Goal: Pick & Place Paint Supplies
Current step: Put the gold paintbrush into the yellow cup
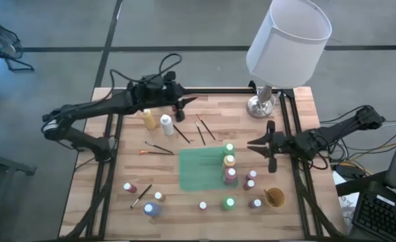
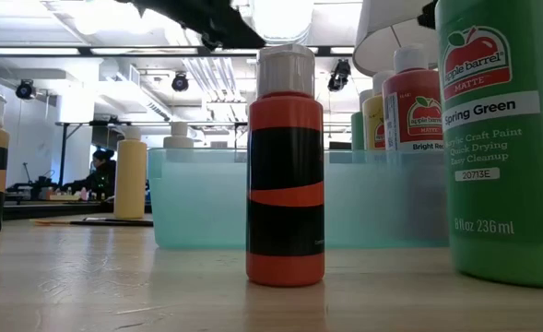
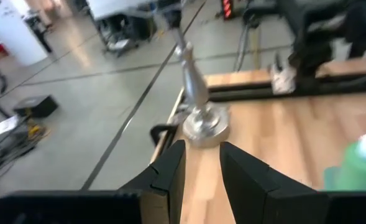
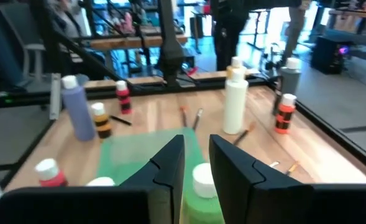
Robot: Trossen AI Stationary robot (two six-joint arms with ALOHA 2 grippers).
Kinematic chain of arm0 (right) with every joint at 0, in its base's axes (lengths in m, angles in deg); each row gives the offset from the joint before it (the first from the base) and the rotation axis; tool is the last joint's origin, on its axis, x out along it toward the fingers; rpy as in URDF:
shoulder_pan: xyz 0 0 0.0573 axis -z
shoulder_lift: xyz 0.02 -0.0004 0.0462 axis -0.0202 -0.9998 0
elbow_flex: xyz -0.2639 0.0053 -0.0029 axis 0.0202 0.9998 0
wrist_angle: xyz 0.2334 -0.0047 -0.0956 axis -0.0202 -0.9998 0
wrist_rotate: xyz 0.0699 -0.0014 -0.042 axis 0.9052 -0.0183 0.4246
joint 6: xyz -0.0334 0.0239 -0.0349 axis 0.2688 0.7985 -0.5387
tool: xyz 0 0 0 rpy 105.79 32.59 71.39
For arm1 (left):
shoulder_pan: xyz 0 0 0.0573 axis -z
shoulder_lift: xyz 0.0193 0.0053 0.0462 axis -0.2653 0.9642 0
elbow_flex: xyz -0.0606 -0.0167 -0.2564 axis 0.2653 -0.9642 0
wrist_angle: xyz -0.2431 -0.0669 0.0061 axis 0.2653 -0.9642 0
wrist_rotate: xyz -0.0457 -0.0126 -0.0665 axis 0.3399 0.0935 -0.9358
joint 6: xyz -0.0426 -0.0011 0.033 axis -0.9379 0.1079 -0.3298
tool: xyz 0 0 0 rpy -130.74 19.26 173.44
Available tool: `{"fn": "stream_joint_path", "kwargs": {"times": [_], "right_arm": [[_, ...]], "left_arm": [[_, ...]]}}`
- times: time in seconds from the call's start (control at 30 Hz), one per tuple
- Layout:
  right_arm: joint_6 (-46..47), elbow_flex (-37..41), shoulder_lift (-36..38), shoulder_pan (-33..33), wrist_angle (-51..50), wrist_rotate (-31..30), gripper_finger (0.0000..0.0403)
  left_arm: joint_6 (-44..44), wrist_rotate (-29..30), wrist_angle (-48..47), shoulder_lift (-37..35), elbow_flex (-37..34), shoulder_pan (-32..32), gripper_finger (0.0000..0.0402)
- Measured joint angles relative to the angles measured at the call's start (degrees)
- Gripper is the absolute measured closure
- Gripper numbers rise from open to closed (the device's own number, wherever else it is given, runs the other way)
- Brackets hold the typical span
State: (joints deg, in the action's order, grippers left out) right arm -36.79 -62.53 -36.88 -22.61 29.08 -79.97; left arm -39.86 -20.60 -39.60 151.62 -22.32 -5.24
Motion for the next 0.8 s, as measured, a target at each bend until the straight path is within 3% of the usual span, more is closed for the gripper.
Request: {"fn": "stream_joint_path", "kwargs": {"times": [0.3,0.57,0.8], "right_arm": [[1.09,-2.13,-2.22,8.08,-2.47,-0.50,0.0345],[1.07,-2.11,-1.11,13.23,-3.50,-0.52,0.0359],[0.81,-2.09,-1.23,16.61,-3.48,-0.75,0.0349]], "left_arm": [[-0.11,9.76,-4.39,9.38,6.53,-0.04,0.0296],[-2.40,13.20,-4.53,14.45,7.74,-0.91,0.0296],[-4.77,14.96,-4.26,15.12,7.70,-2.62,0.0296]]}}
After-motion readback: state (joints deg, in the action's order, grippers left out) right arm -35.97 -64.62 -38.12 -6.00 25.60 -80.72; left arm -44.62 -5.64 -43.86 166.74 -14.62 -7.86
